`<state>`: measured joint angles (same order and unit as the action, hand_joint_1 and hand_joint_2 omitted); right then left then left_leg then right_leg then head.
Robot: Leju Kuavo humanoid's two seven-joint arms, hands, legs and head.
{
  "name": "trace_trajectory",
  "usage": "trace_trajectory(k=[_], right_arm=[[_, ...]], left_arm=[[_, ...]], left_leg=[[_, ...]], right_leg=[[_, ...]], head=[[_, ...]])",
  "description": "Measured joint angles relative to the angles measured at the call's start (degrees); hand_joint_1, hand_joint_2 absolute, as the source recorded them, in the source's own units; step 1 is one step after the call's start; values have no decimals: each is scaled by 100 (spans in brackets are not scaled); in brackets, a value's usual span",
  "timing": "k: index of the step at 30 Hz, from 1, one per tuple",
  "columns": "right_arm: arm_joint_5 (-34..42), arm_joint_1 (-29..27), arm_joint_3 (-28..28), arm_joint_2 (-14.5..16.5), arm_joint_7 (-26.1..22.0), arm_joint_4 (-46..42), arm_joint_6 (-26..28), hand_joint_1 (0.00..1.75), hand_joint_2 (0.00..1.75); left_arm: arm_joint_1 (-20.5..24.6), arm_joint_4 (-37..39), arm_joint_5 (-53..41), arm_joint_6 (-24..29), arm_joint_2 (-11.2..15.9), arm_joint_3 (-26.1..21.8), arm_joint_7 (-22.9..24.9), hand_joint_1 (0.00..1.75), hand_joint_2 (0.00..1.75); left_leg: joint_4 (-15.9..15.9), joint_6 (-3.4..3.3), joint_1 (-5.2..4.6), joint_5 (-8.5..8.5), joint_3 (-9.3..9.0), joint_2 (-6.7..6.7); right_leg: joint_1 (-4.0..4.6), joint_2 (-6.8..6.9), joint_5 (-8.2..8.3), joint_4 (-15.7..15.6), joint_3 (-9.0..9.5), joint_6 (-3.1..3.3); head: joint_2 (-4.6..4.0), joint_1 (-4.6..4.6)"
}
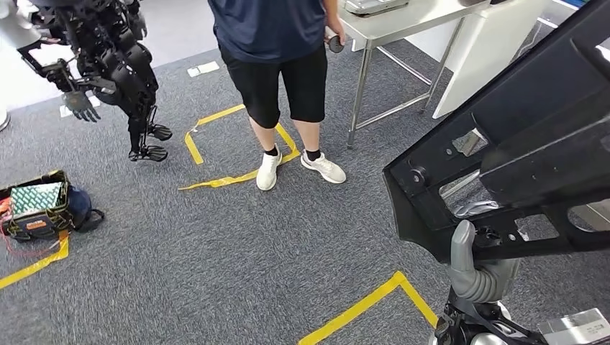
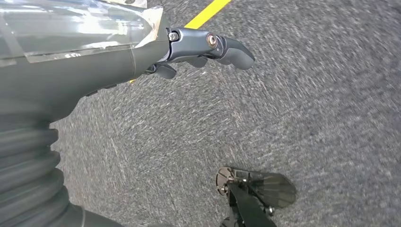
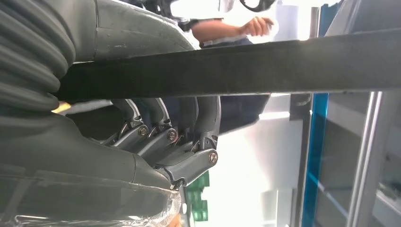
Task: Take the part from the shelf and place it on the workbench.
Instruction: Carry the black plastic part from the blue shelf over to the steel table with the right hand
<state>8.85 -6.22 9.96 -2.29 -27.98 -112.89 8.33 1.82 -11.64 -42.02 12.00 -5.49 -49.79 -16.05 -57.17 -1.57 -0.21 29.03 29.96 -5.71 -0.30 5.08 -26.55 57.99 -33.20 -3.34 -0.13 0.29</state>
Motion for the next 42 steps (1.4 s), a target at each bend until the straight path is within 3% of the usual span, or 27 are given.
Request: trace_trajectory(k=[2, 3, 5, 7, 9, 10, 12, 13, 15, 16, 18, 20, 22, 24, 25, 26, 28, 30, 31, 33, 35, 37, 39, 40, 42], right_arm=[[0, 6, -1, -4, -1, 0, 0, 175, 175], [0, 6, -2, -5, -2, -1, 0, 175, 175], [1, 16, -4, -3, -1, 0, 0, 175, 175], [2, 25, -3, 5, -1, 2, 0, 175, 175], [8, 23, -1, 9, -2, 9, 0, 175, 175], [10, 22, -2, 9, -2, 15, 0, 175, 175], [14, 22, -2, 8, -2, 23, 0, 175, 175], [16, 26, -2, 8, -3, 25, -1, 175, 175], [25, 41, 0, 5, -7, 28, -10, 175, 175], [30, 46, 0, 3, -11, 31, -16, 175, 175], [38, 45, 1, -9, -20, 34, -22, 175, 175], [46, 52, 3, -30, -28, 37, -24, 175, 175], [55, 67, 7, -46, -33, 45, -24, 175, 175], [63, 67, 9, -58, -36, 62, -24, 175, 175], [66, 63, 9, -64, -36, 70, -24, 175, 175], [68, 61, 9, -70, -37, 77, -24, 175, 175], [68, 63, 10, -77, -38, 81, -24, 175, 175], [68, 70, 12, -79, -43, 84, -24, 175, 175], [69, 71, 11, -80, -46, 85, -24, 175, 175], [70, 68, 10, -87, -51, 85, -24, 175, 175], [70, 66, 7, -91, -52, 82, -24, 175, 175], [70, 71, 6, -85, -52, 81, -24, 175, 175], [70, 69, 7, -80, -52, 81, -24, 175, 175], [70, 65, 8, -78, -52, 81, -22, 175, 175], [70, 56, 8, -77, -52, 81, -15, 175, 175]], left_arm=[[8, 2, -3, -36, 4, 0, -7, 0, 175], [17, 2, -5, -43, 7, 1, -12, 0, 175], [24, 2, -13, -53, 10, 2, -37, 0, 175], [12, 4, -21, -69, 10, 3, -68, 0, 175], [-6, 8, -25, -94, 11, 2, -87, 0, 175], [-11, 8, -25, -104, 14, 2, -93, 0, 175], [-12, 8, -23, -116, 23, 2, -99, 0, 175], [-12, 8, -19, -110, 29, 2, -99, 0, 175], [-12, 8, -4, -69, 33, 2, -101, 0, 175], [-11, 8, 3, -41, 30, 2, -101, 0, 175], [-5, 8, 11, 0, 10, 1, -102, 0, 175], [3, 7, 14, 23, -4, 0, -103, 0, 175], [3, 7, 15, 40, -9, 0, -105, 0, 175], [1, 8, 16, 44, -13, 0, -105, 0, 175], [1, 8, 16, 45, -15, 0, -105, 0, 175], [3, 8, 16, 45, -19, 0, -105, 0, 175], [6, 8, 15, 46, -27, 0, -105, 0, 175], [8, 8, 16, 49, -31, 0, -105, 0, 175], [10, 7, 16, 50, -31, 0, -105, 0, 175], [21, 7, 16, 50, -33, 0, -106, 0, 175], [33, 6, 16, 50, -34, 0, -107, 0, 175], [30, 7, 15, 46, -34, 0, -108, 0, 175], [11, 11, 8, 4, -32, 0, -108, 0, 175], [3, 13, 3, -27, -28, 0, -109, 0, 175], [-3, 15, -6, -79, -8, 0, -111, 0, 175]], left_leg=[[8, 54, -8, 30, -44, -129], [-7, 88, 7, 60, -48, -116], [-273, 147, 42, 262, 57, 145], [-969, 173, 63, 627, 392, 480], [-1577, 183, 71, 813, 730, 577], [-1607, 183, 78, 736, 778, 587], [-1086, 172, 104, 338, 578, 660], [-704, 165, 127, 158, 412, 810], [-198, 147, 153, -4, 196, 1059], [-129, 125, 141, 6, 172, 1102], [-86, 44, 116, -25, 149, 956], [-24, -43, 120, -73, 106, 795], [4, -88, 107, -85, 89, 632], [2, -99, 91, -76, 95, 461], [1, -99, 88, -70, 94, 382], [0, -92, 90, -61, 88, 309], [0, -59, 88, -34, 56, 189], [-3, -2, 56, 3, 19, 97], [0, 27, 40, 17, 0, 51], [6, 84, 44, 41, -35, -27], [-105, 146, 81, 154, 2, 133], [-661, 183, 107, 482, 276, 442], [-1422, 193, 113, 790, 678, 571], [-1619, 196, 117, 804, 804, 584], [-1392, 192, 134, 514, 750, 603]], right_leg=[[17, -111, 24, -23, 4, 83], [-9, -190, 37, -33, 3, 120], [-67, -337, 63, -59, 12, 206], [-77, -475, 73, -62, 10, 276], [-64, -628, 77, -57, 8, 300], [-61, -711, 77, -52, 12, 300], [-63, -865, 76, -40, 25, 296], [-54, -936, 74, -25, 21, 286], [-36, -1069, 79, -3, -20, 232], [-38, -1135, 90, -3, -50, 187], [-66, -1230, 120, -8, -117, 96], [-50, -1030, 17, 204, -261, 67], [-32, -706, -274, 834, -570, 99], [-46, -593, -510, 1492, -876, 95], [-56, -569, -516, 1574, -900, 61], [-69, -539, -436, 1413, -798, 8], [-86, -345, -168, 607, -340, -81], [-60, -159, -8, 35, -7, -66], [-42, -140, 3, -35, 32, -23], [-40, -266, 18, -34, 29, 58], [-87, -384, 34, -54, 37, 135], [-117, -497, 45, -66, 45, 218], [-108, -620, 46, -64, 40, 263], [-103, -690, 46, -61, 41, 267], [-106, -838, 44, -52, 54, 264]], head=[[0, -9], [0, -15], [0, -33], [0, -59], [0, -67], [0, -68], [0, -70], [0, -72], [0, -60], [0, -56], [0, -54], [0, -30], [0, 5], [0, 20], [0, 22], [0, 24], [0, 27], [0, 27], [0, 23], [0, 11], [0, -5], [0, -33], [0, -50], [0, -54], [0, -55]])
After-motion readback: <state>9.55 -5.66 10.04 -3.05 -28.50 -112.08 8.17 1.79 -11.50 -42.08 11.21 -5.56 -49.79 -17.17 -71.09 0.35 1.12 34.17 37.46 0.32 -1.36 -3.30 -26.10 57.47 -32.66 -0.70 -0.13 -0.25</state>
